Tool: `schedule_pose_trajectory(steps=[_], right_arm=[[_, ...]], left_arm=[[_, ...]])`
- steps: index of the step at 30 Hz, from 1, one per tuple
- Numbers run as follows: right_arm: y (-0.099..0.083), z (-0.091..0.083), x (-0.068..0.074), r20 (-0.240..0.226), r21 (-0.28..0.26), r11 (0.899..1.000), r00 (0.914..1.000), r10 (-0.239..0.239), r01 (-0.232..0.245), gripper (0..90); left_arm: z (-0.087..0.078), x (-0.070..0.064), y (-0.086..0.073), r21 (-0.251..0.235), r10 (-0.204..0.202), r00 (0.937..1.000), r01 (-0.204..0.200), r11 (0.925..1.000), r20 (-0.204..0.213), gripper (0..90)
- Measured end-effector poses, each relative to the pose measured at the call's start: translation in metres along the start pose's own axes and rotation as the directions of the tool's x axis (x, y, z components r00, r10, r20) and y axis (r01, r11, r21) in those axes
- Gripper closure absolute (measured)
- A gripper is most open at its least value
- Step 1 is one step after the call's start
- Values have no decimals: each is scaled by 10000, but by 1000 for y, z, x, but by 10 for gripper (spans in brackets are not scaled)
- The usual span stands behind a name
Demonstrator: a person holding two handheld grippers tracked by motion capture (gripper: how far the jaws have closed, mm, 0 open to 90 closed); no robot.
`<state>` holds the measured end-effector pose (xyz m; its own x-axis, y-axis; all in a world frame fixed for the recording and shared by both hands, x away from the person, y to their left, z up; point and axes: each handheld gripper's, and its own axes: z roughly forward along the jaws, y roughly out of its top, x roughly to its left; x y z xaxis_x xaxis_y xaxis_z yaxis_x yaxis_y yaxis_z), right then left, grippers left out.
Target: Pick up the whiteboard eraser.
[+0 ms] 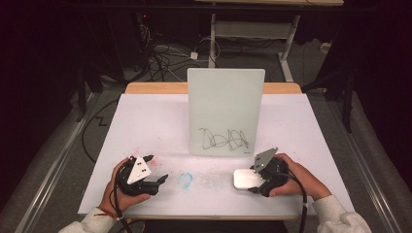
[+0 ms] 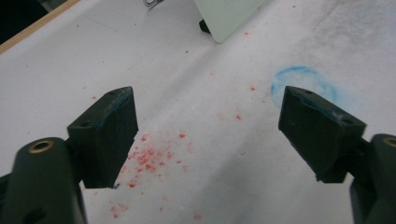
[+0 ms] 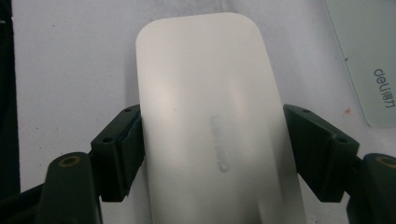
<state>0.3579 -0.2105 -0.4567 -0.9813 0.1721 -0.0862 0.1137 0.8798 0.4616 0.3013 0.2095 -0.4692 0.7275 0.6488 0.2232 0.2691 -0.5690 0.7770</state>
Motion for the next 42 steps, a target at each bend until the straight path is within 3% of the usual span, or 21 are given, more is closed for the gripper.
schedule_pose_trajectory(steps=[5, 8, 11, 16, 21, 22, 23, 26, 29, 34, 35, 37, 39, 42], right_arm=[[-2, -2, 4, 50, -210, 9997, 9999, -136, 137, 307], [-3, -4, 5, 362, -412, 9991, 9993, -62, 77, 308], [-3, -11, 10, 862, -995, 9949, 9960, 250, -164, 308], [-4, -19, 11, 1256, -1495, 9881, 9905, 553, -362, 308], [-7, -26, 8, 1876, -2271, 9709, 9749, 1197, -755, 309], [-7, -26, 8, 1876, -2271, 9709, 9749, 1197, -755, 309], [-8, -28, 7, 2104, -2435, 9661, 9677, 1390, -858, 308], [-9, -30, 6, 2224, -2635, 9602, 9627, 1539, -926, 309], [-10, -32, 3, 2463, -2983, 9487, 9519, 1824, -1046, 309], [-10, -32, 0, 2728, -3012, 9482, 9436, 1875, -1013, 309], [-9, -32, 0, 2864, -3101, 9441, 9358, 2054, -1123, 308], [-9, -32, -1, 2964, -3083, 9456, 9341, 1989, -1035, 309], [-10, -33, -2, 2997, -3313, 9368, 9289, 2178, -1127, 309], [-10, -33, -4, 2870, -3379, 9353, 9350, 2084, -1047, 309]], left_arm=[[-3, 2, 1, -209, -64, 10000, 65, 9998, 8, 202], [-2, 2, 0, -156, -47, 10000, 47, 9999, 20, 195], [-1, 2, 0, -136, -96, 10000, 96, 9999, 23, 194], [-1, 5, -1, -158, -175, 9998, 175, 9997, 50, 193], [1, 6, 0, -170, -455, 9988, 458, 9988, 170, 194], [1, 6, -1, -169, -464, 9988, 467, 9988, 173, 194], [2, 7, -1, -153, -455, 9988, 457, 9988, 176, 194], [1, 7, -1, -159, -508, 9985, 511, 9986, 198, 193], [1, 8, -1, -261, -551, 9980, 560, 9981, 323, 193], [0, 8, -3, -197, -577, 9979, 583, 9981, 291, 189], [0, 8, -4, -211, -572, 9979, 579, 9981, 301, 188], [-2, 8, -5, -229, -591, 9975, 600, 9979, 380, 186], [-3, 9, -6, -253, -712, 9966, 722, 9971, 409, 185], [-4, 10, -8, -197, -733, 9964, 742, 9970, 415, 184]])
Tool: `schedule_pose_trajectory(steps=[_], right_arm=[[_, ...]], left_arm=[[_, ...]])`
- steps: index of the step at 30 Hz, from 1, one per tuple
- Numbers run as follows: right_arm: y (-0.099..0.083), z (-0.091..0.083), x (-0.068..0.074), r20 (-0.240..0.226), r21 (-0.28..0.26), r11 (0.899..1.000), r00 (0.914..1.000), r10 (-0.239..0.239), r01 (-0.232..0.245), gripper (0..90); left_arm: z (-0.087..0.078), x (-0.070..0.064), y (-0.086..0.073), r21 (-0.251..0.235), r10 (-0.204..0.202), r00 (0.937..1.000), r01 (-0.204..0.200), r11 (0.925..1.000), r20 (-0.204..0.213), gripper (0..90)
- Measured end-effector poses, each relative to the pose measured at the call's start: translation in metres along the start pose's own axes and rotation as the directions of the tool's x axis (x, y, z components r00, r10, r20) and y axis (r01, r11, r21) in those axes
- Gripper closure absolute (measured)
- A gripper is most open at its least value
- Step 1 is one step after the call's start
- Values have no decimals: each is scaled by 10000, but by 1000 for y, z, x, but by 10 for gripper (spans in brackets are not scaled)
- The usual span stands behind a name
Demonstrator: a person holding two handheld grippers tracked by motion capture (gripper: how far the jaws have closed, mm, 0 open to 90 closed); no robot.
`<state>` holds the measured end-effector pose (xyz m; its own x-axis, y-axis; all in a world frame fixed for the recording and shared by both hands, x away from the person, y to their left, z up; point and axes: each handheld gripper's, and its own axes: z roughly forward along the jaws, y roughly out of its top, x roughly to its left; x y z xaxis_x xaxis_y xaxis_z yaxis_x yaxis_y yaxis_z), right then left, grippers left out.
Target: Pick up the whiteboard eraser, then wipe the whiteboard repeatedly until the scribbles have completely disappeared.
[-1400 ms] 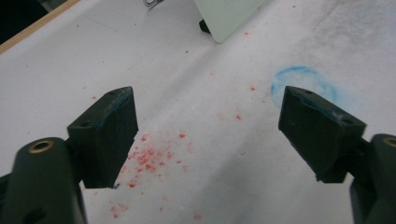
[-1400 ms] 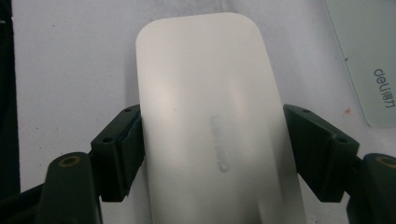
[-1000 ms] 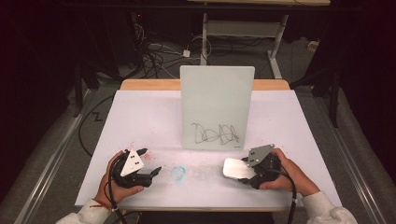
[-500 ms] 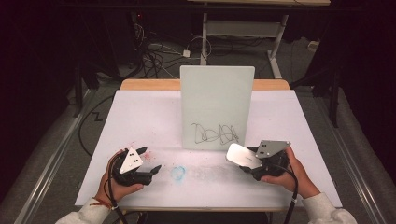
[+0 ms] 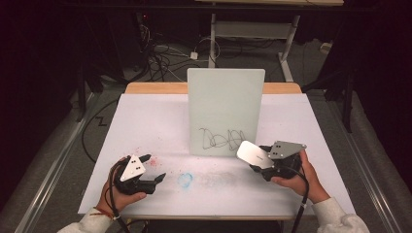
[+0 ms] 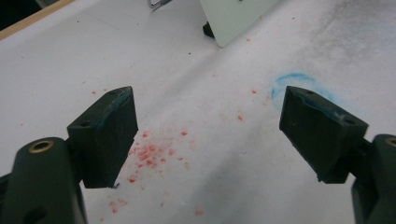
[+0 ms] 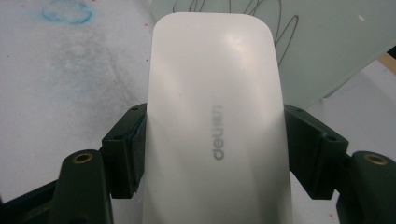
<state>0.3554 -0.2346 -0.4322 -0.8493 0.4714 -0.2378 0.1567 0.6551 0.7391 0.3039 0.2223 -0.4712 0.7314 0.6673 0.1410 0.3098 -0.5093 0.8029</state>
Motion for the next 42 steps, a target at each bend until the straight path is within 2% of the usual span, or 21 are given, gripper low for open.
schedule_pose_trajectory(steps=[4, 6, 8, 9, 11, 12, 13, 17, 19, 20, 23, 28, 29, 32, 34, 35, 36, 37, 42], right_arm=[[0, 3, 1, -187, 10, 10000, 9998, -43, 43, 309], [2, 5, 2, -22, -27, 9999, 9999, -157, 157, 309], [3, 5, 2, -3, -66, 10000, 10000, -66, 66, 309], [4, 7, 3, 262, 4, 9999, 9996, -104, 103, 309], [5, 7, 3, 365, 13, 9998, 9992, -187, 186, 308], [5, 7, 4, 695, -11, 9996, 9972, -286, 288, 308], [5, 7, 4, 695, -11, 9996, 9972, -286, 288, 308], [6, 7, 7, 1470, -117, 9982, 9875, -565, 588, 309], [7, 7, 8, 1929, -146, 9965, 9782, -774, 817, 309], [7, 7, 8, 1929, -146, 9965, 9782, -774, 817, 309], [9, 9, 9, 2347, -181, 9947, 9675, -943, 1013, 309], [15, 16, 10, 3149, 0, 9852, 9351, -1626, 1714, 309], [17, 18, 11, 3321, 38, 9824, 9264, -1774, 1867, 309], [21, 26, 12, 3866, 342, 9706, 8924, -2326, 2382, 309], [22, 31, 14, 4067, 330, 9662, 8797, -2465, 2555, 309], [23, 35, 15, 4177, 367, 9618, 8702, -2614, 2712, 308], [25, 39, 18, 4349, 518, 9550, 8543, -2848, 2920, 308], [26, 43, 20, 4486, 661, 9507, 8420, -2996, 3031, 309], [29, 62, 29, 4609, 1100, 9252, 8061, -3713, 3632, 309]], left_arm=[[-1, 0, -1, 42, -46, 10000, 46, 10000, 33, 184], [-1, 1, -2, 94, -26, 10000, 26, 10000, 25, 186], [-1, 1, -3, 106, -55, 10000, 54, 9999, 79, 185], [0, 1, -3, 140, -43, 10000, 42, 9999, 75, 187], [0, 1, -3, 231, -13, 9999, 11, 9997, 100, 187], [0, 0, -4, 243, -2, 9999, -1, 9997, 119, 188], [0, 0, -4, 221, -31, 9999, 28, 9998, 133, 188], [-1, -1, -3, 267, 24, 9998, -29, 9996, 177, 188], [-1, 0, -4, 250, -13, 9998, 8, 9997, 183, 188], [-1, 0, -4, 247, -41, 9998, 37, 9997, 180, 188], [-1, 0, -4, 267, -81, 9998, 76, 9996, 177, 188], [-1, -2, -4, 303, -85, 9999, 82, 9995, 106, 188], [-1, -2, -4, 317, -54, 9999, 50, 9995, 100, 188], [1, -2, -2, 325, -13, 9999, 9, 9995, 120, 188], [2, -3, -2, 356, -18, 9999, 12, 9994, 154, 188], [2, -3, -2, 388, 3, 9999, -9, 9992, 151, 188], [2, -3, -2, 404, 7, 9999, -13, 9992, 165, 188], [2, -4, -2, 424, 26, 9998, -33, 9991, 173, 188], [1, -4, -2, 387, 37, 9999, -43, 9992, 153, 188]])
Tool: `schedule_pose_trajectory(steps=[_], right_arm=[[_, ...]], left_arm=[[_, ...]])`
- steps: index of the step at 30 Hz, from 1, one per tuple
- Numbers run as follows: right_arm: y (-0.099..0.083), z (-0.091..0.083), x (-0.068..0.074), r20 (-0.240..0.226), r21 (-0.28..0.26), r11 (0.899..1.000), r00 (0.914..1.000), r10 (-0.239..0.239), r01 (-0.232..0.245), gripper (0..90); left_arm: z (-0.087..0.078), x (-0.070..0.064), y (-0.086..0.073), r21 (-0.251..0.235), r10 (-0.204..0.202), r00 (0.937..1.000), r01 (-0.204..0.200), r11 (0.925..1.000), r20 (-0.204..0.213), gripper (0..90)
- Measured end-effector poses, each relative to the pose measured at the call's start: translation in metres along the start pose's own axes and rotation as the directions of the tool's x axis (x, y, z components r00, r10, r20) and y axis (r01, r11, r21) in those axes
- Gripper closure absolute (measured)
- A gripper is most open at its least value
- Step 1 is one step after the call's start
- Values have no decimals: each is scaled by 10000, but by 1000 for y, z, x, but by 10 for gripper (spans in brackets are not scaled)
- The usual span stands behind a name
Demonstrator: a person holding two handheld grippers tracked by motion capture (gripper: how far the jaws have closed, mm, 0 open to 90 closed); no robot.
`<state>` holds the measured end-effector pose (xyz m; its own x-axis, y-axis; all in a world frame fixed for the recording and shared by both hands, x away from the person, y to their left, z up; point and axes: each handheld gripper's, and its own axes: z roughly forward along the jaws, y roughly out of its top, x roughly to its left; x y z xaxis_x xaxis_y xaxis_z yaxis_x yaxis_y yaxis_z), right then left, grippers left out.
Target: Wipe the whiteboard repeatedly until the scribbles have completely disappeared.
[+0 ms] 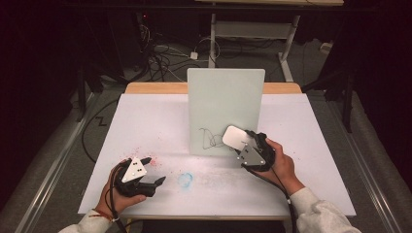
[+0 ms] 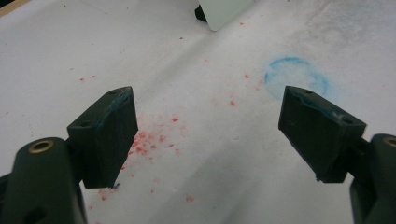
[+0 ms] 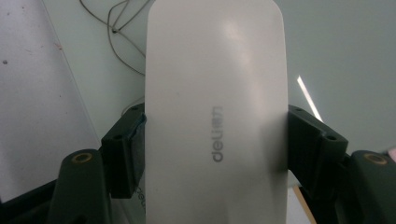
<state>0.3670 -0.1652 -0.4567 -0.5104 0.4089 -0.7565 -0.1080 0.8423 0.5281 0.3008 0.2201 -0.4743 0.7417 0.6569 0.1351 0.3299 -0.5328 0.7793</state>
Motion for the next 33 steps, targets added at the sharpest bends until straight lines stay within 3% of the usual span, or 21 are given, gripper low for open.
schedule_pose_trajectory(steps=[3, 9, 13, 20, 24, 33], right_arm=[[5, 4, 6, 176, -1, 9992, 9991, -398, 398, 309], [24, 14, 14, -76, -368, 9989, 9995, -294, 291, 308], [40, 23, 29, -83, -405, 9963, 9971, -756, 752, 308], [68, 38, 49, -96, -384, 9937, 9944, -1057, 1053, 308], [70, 40, 53, -24, -381, 9937, 9945, -1051, 1049, 308], [59, 33, 45, -304, -121, 9936, 9932, -1126, 1123, 309]], left_arm=[[0, 0, 0, 6, 14, 9998, -14, 10000, -182, 186], [3, 0, 2, 27, 49, 10000, -49, 10000, -40, 186], [4, -2, 3, 32, 116, 9999, -116, 9999, 3, 185], [6, -1, 3, 74, 145, 9999, -146, 9999, 93, 184], [5, -1, 3, 61, 126, 9999, -126, 9999, 69, 187], [4, -1, 3, 22, 108, 9999, -108, 9999, 47, 188]])
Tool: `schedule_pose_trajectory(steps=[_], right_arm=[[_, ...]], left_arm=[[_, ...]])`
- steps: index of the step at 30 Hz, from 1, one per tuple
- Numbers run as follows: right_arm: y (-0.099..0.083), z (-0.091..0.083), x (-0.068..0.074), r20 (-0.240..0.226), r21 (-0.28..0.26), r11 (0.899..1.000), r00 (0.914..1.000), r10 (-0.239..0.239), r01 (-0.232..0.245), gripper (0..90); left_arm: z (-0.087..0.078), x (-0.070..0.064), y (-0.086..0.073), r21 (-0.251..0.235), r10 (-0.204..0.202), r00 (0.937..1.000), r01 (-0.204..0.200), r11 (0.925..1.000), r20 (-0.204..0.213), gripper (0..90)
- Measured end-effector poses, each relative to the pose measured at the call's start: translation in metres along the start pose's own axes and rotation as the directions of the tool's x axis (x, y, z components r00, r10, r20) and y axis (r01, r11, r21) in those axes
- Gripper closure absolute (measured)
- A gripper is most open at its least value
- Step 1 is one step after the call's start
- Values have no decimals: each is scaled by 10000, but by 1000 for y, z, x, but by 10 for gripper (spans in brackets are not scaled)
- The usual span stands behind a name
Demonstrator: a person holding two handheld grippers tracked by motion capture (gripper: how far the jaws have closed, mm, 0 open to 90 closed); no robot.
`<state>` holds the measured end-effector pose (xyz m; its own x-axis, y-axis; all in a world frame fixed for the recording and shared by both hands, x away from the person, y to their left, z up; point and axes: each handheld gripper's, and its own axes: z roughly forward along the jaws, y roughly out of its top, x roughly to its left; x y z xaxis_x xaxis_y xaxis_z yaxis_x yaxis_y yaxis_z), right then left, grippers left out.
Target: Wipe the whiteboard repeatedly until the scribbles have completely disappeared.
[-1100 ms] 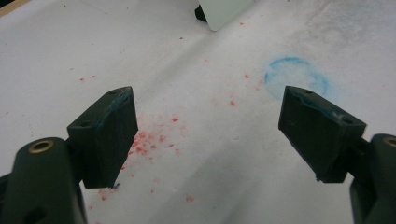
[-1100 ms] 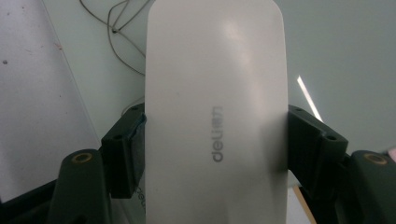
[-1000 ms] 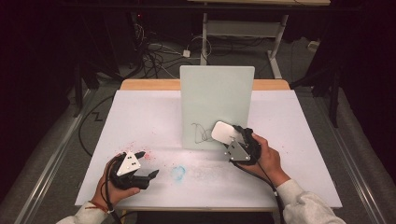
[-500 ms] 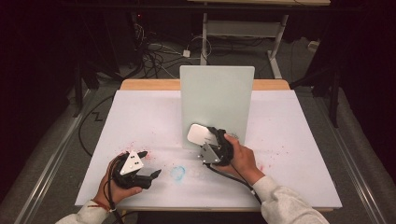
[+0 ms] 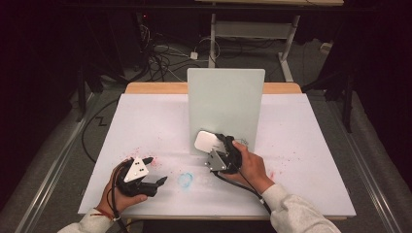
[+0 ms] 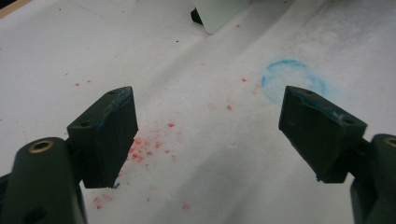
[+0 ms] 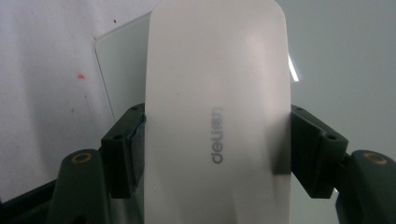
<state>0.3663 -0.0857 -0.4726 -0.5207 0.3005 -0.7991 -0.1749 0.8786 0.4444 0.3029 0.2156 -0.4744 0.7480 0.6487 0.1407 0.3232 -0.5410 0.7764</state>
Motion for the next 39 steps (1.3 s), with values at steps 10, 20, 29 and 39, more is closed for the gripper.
schedule_pose_trajectory(steps=[10, 20, 29, 39], right_arm=[[-27, -16, -15, 273, 444, 9979, 9986, 452, -464, 308], [-67, -35, -30, 509, 876, 9907, 9937, 996, -1038, 308], [-76, -37, -24, 482, 1116, 9922, 9975, 512, -563, 308], [-48, -18, -2, -176, 1050, 9851, 9906, -1354, 1365, 305]], left_arm=[[0, -2, 0, 25, 62, 9999, -61, 10000, -97, 188], [-1, -3, 0, 18, 151, 9998, -150, 9999, -140, 186], [1, -3, 0, 34, 149, 9998, -148, 9999, -159, 186], [1, -4, 2, 29, 189, 9997, -189, 9998, -154, 188]])
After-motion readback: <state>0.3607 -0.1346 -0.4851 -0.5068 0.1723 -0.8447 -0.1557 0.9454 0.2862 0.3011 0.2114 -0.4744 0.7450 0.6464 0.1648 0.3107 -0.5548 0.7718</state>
